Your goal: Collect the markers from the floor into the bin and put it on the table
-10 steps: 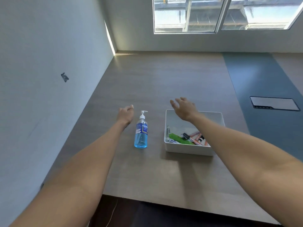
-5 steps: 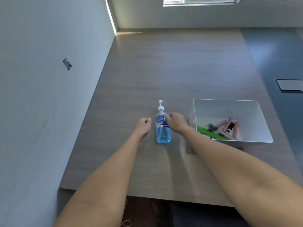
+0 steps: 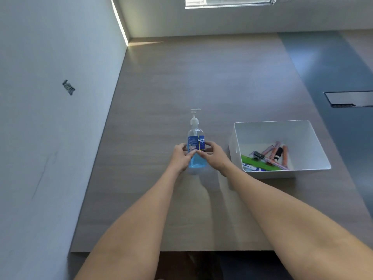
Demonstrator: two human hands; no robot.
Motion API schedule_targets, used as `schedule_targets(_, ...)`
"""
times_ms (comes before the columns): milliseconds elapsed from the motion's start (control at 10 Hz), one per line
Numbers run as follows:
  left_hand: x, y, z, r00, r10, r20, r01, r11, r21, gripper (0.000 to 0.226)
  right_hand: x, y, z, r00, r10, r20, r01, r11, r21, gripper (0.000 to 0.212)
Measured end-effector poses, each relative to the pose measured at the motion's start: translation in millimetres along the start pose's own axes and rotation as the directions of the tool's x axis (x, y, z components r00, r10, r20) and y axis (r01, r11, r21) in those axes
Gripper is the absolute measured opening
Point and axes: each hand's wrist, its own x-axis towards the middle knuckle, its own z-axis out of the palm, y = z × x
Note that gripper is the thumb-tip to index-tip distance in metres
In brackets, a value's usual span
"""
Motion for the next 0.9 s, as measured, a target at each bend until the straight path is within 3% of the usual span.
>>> schedule_targets(100, 2.1, 4.5, -6.8, 0.999, 0.048, 0.000, -0.048, 0.999, -0.013, 0.048, 0.8, -6.8, -3.0, 0.999, -0.045, -0.029, 0.046, 0.998, 0.043, 0.057)
schedule_targets(200, 0.8, 4.9, -9.5, 0.995, 0.098, -0.015, -0.098, 0.995, 0.015, 0.044, 0.3, -8.4, -3.6, 0.999, -0.040, -0.013, 0.042, 0.992, 0.122, 0.055)
schedule_targets(300, -3.0, 1.3, -8.2, 0.993, 0.111, -0.031, -0.112, 0.992, -0.055, 0.055, -3.4, -6.5, -2.5, 0.999, -0.013, 0.034, 0.005, 0.978, 0.211, 0.053)
schedule_targets(500, -16.4, -13.9, -4.1, 0.985, 0.147, -0.085, -0.144, 0.989, 0.040, 0.058, -9.2, 9.9, 4.0, 0.999, 0.006, 0.051, -0.018, 0.973, 0.231, 0.054)
schedule_targets(700, -18.4, -23.8, -0.3, 0.983, 0.149, -0.110, -0.137, 0.985, 0.108, 0.054, -10.6, 11.8, 2.9, 0.998, 0.018, 0.062, -0.026, 0.990, 0.142, 0.058)
schedule_targets(900, -41.0, -19.1, 10.1, 0.969, 0.094, -0.228, -0.050, 0.980, 0.192, 0.055, -26.5, 17.3, 1.0, 1.000, -0.010, -0.016, 0.008, 0.992, -0.126, 0.064)
